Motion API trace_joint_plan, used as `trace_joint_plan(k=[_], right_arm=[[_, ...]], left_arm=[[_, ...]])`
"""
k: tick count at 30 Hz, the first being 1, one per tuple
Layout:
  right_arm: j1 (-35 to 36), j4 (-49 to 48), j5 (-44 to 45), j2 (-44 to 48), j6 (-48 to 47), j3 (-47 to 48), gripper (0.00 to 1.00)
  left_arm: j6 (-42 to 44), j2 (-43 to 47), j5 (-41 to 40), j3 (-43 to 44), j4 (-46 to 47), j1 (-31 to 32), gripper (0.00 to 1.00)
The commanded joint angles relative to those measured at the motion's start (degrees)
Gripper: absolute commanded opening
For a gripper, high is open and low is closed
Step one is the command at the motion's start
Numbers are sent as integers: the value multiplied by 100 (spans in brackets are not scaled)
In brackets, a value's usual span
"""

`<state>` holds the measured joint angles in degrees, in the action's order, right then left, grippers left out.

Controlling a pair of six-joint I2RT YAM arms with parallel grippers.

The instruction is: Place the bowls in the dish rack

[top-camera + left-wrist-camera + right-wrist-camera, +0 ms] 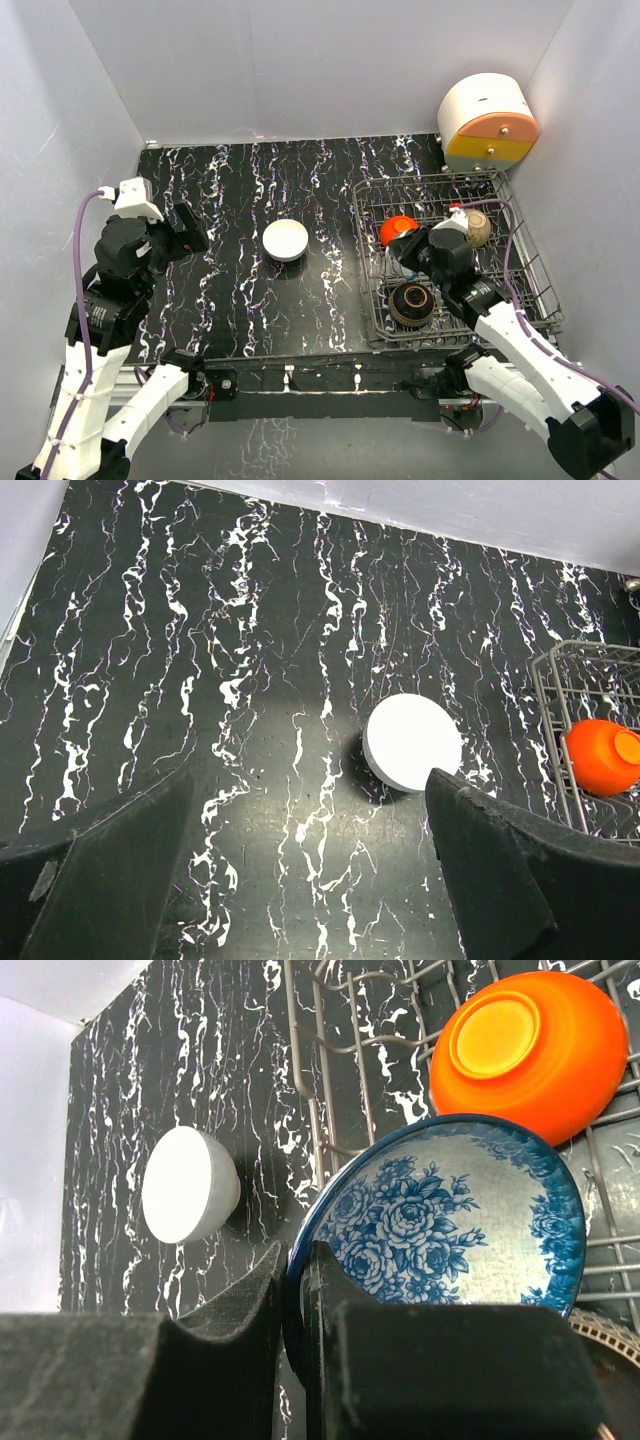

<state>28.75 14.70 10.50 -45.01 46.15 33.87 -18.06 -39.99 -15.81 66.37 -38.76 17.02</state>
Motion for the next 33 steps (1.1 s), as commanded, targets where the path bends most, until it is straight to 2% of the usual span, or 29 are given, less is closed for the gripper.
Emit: trace_joint_plan(k=[1,8,14,20,25,33], right_arm=[[-590,-1328,-997,-114,-106,120,8],[-1831,-1691,-2023,-125,64,-45,8],[-3224,-3312,-3387,-343,819,-685,8],[-3811,-4414,-4048,-949,1301,-829,8],[-4208,-5744,-4421,-1744,1781,-873,8],[-4368,-7872,-4541,-3431,2471,-552,8]], left_arm=[[13,16,19,-18,142,21,97],[84,56,-70,-37,121,22,97],[98,53,-41,-43,90,28,97],[162,70,-161,50,42,21,97],[187,31,-200,110,7,21,97],[254,-59,-312,248,-43,22,97]])
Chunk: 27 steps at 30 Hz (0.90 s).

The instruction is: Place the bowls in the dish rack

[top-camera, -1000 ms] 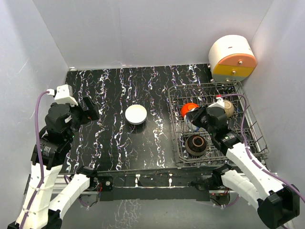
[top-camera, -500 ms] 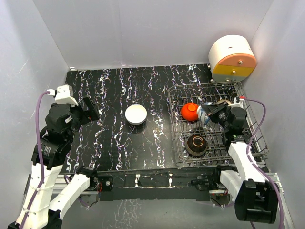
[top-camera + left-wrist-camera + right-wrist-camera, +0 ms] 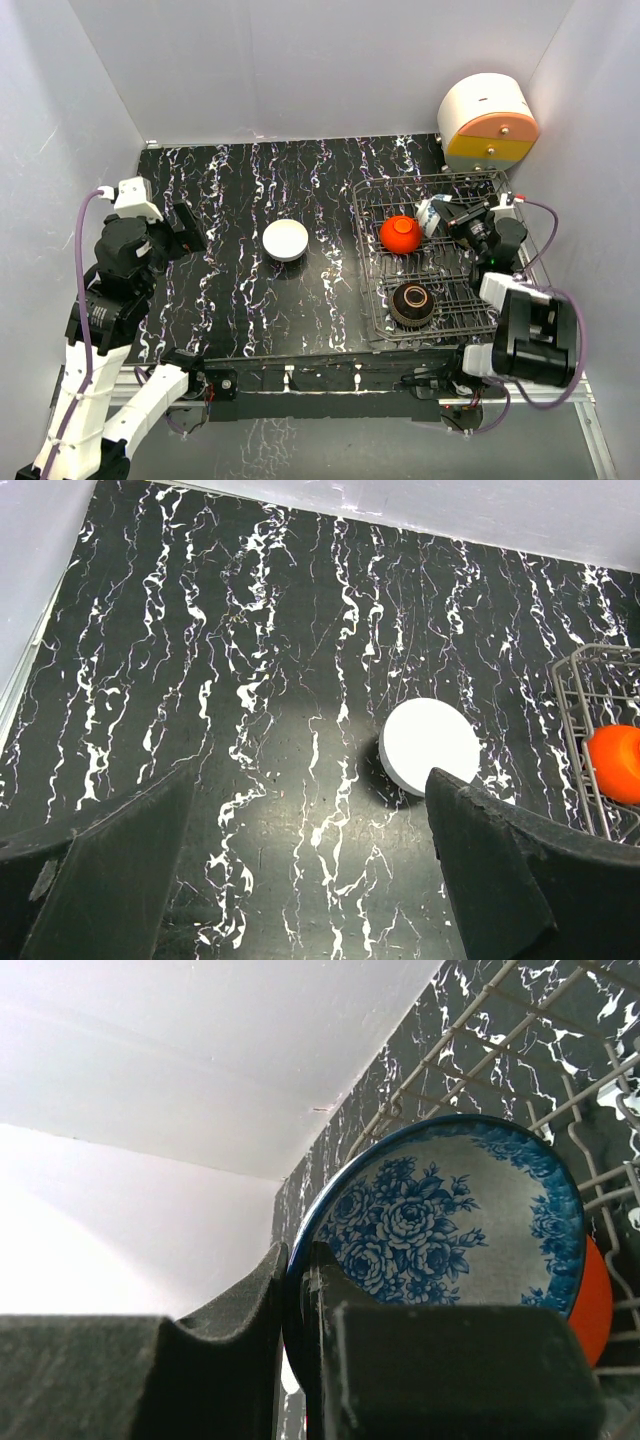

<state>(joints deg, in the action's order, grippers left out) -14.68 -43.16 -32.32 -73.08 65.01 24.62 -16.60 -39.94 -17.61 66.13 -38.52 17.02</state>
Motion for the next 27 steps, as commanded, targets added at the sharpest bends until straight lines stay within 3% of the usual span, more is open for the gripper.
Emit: trace_joint_plan(k=[1,7,19,27], right_arm=[[-26,-2412,-265,-868,754,402,8],[-26,-3796,-215,-2005,1423,648,8],[-18,-2954,232,-2433,977,1140,10],[15,-3639,230,-3127,1424,996,10]], left_arm=[[119,-80,-156,296,-75,26,97],[156,-116,-230,360,-109,21,97],[142,-161,-271,391,-135,21,97],[173,-162,-337,448,-208,21,97]])
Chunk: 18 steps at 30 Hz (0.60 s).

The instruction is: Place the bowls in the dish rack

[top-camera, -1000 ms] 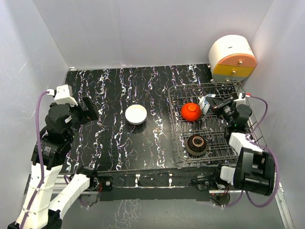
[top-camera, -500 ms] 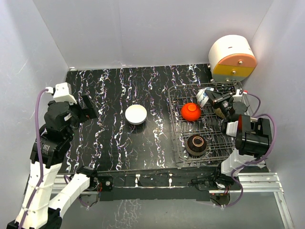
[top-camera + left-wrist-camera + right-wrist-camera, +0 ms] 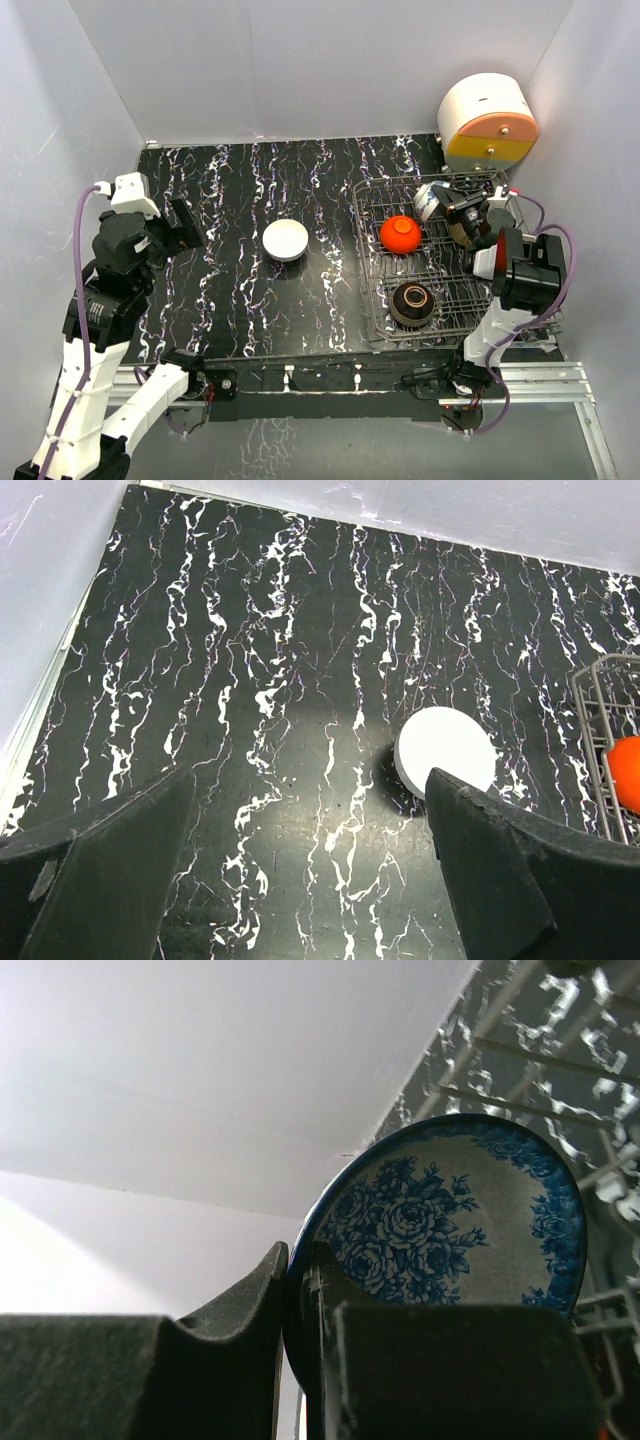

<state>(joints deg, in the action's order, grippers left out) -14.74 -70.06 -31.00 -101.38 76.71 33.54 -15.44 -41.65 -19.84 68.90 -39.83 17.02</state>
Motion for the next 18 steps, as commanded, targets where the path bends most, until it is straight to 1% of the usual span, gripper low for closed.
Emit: trace_joint_plan(k=[1,7,13,18], right_arm=[[36,-1042,123,-367,306,94,10],[152,-1276,328,-614,336,161,10],[233,-1052,380,-800,126,343,12],[235,-1083,426,-1076,119,370,13]], left_arm=[[63,9,-121,190,-91,22,97],[76,24,-170,222,-147,20,97],[74,49,-216,246,-202,22,97],[109,65,-222,261,-248,26,97]])
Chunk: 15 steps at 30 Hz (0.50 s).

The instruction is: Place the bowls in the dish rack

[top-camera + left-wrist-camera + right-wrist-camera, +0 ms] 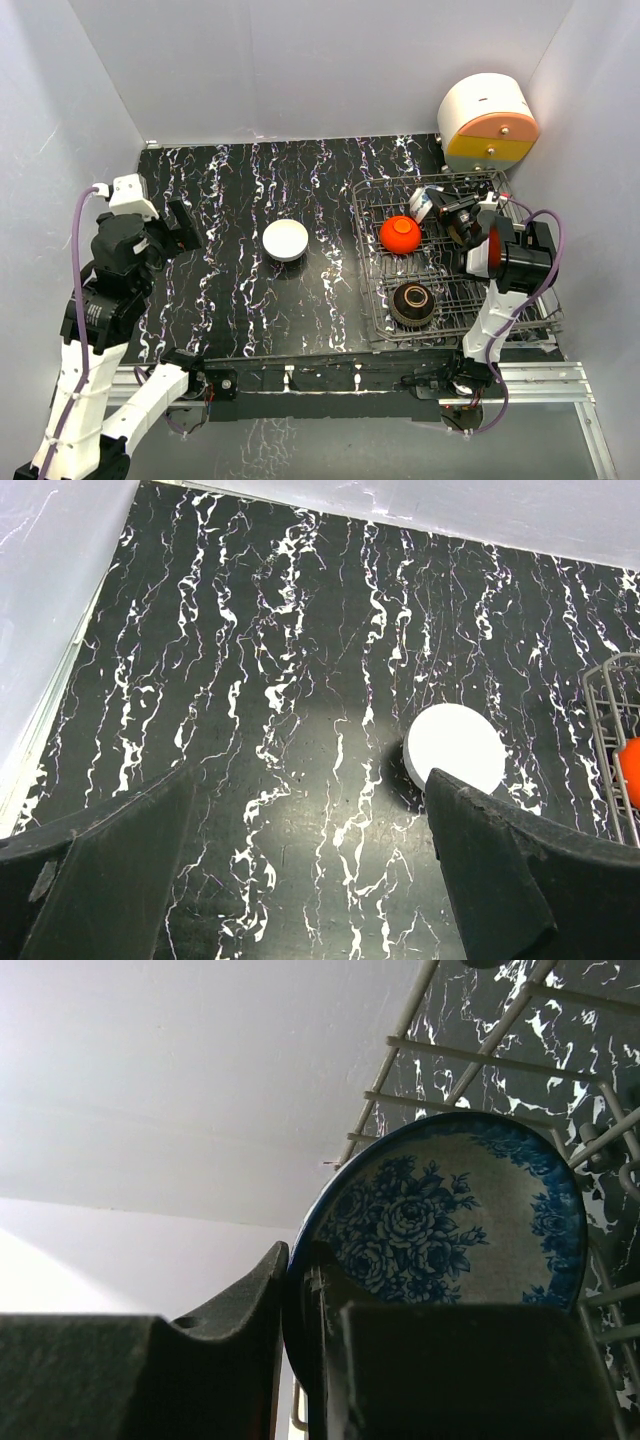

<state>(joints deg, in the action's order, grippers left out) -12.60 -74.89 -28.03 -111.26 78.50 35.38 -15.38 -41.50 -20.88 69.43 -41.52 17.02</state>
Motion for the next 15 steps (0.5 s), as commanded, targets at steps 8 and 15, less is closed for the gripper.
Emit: trace_joint_plan(k=[8,15], right_arm=[[16,136,360,228,-389,-202,17],[-5,728,546,458,-302,-522,20]], left_arm=[[149,23,-170,326,-129,24,97],[151,62,-159,308,-178,21,97]])
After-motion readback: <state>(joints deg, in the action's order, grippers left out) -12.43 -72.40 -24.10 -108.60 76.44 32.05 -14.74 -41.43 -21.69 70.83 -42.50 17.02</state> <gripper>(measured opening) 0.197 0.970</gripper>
